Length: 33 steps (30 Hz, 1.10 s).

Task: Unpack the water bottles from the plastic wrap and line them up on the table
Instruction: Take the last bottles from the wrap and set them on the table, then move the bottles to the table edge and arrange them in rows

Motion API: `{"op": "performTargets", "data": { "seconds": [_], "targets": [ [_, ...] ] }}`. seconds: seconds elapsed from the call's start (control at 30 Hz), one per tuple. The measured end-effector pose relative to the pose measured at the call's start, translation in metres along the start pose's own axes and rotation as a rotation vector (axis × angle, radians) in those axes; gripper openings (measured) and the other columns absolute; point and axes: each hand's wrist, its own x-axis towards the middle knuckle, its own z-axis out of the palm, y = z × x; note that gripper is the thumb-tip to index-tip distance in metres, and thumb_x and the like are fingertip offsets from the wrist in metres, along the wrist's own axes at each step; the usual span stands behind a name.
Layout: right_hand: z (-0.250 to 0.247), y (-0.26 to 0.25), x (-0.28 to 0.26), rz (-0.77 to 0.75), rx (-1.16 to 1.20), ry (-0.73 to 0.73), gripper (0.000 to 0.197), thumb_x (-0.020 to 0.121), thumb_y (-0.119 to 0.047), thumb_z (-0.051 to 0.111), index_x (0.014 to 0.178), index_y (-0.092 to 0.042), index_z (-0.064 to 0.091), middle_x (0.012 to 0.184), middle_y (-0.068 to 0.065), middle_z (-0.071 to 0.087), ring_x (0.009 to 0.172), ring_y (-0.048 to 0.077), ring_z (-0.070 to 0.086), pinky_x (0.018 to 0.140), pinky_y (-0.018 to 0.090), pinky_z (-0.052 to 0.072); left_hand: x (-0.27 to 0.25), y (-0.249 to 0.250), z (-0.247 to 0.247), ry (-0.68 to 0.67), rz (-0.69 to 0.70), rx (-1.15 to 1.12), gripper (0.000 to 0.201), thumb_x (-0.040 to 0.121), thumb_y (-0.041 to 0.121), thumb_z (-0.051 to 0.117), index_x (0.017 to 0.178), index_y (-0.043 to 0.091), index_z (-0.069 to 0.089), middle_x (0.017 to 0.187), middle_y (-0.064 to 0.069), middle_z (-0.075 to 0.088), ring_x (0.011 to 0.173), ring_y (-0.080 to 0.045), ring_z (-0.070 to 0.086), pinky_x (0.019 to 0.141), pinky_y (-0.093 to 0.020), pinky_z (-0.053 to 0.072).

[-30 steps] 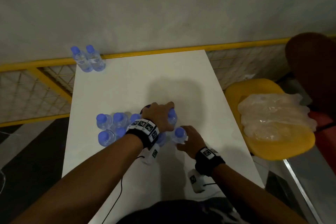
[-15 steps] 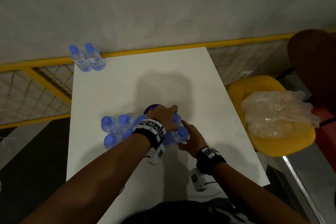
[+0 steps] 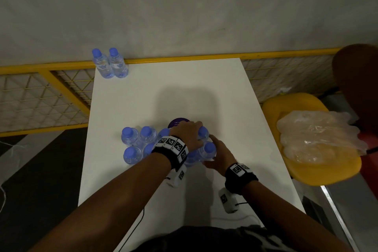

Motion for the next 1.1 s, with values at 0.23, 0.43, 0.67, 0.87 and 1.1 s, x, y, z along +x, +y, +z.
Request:
{"op": "performTargets", "data": {
  "seconds": [0.23, 0.43, 0.67, 0.87, 1.1],
  "targets": [
    [-0.047, -0.052, -0.054, -0.218, -0.146, 0.285, 0.099, 0.061, -0.055, 0.083, 0.142, -0.025, 0.035, 0.136, 0.001, 0.041, 0.123, 0.018, 0.044, 0.103, 0.032, 0.04, -0.047, -0.042, -0.046, 0.211, -0.05, -0.14, 0.06, 0.085, 0.055, 0.061, 0.14, 0.034, 0.051, 0.136, 0.001, 0.059, 0.122, -0.028, 0.055, 0.1, -0.046, 0.05],
    [0.007, -0.154, -0.042, -0.679, -0.358, -0.064, 0.035, 0.082, -0.027, 0.06, 0.116, -0.019, 0.061, 0.118, 0.002, 0.057, 0.107, 0.026, 0.055, 0.094, 0.041, 0.046, -0.098, -0.139, -0.059, 0.218, -0.311, -0.156, 0.051, 0.085, 0.034, 0.074, 0.135, 0.03, 0.061, 0.131, -0.004, 0.062, 0.121, -0.027, 0.058, 0.103, -0.042, 0.049],
    [0.103, -0.215, -0.012, -0.772, -0.745, -0.118, 0.028, 0.094, -0.011, 0.054, 0.121, -0.006, 0.06, 0.123, 0.018, 0.059, 0.109, 0.039, 0.057, 0.087, 0.048, 0.05, -0.125, -0.176, -0.042, 0.205, -0.269, -0.233, 0.052, 0.087, 0.011, 0.073, 0.137, 0.02, 0.063, 0.13, -0.01, 0.061, 0.122, -0.029, 0.059, 0.107, -0.034, 0.045],
    [0.123, -0.223, -0.002, -0.741, -0.94, -0.182, 0.03, 0.096, -0.005, 0.046, 0.124, 0.002, 0.055, 0.125, 0.024, 0.054, 0.104, 0.04, 0.056, 0.083, 0.047, 0.049, -0.129, -0.181, -0.034, 0.235, -0.395, -0.173, 0.038, 0.093, 0.02, 0.064, 0.131, 0.022, 0.064, 0.122, -0.008, 0.058, 0.112, -0.029, 0.062, 0.096, -0.032, 0.046],
    [0.109, -0.239, 0.013, -0.613, -0.81, -0.265, 0.021, 0.093, -0.01, 0.053, 0.113, -0.005, 0.058, 0.116, 0.013, 0.055, 0.102, 0.033, 0.061, 0.086, 0.04, 0.048, -0.133, -0.201, -0.04, 0.31, -0.407, -0.071, 0.019, 0.09, 0.019, 0.068, 0.108, 0.016, 0.066, 0.109, -0.006, 0.057, 0.095, -0.032, 0.066, 0.081, -0.041, 0.056]
  ]
}}
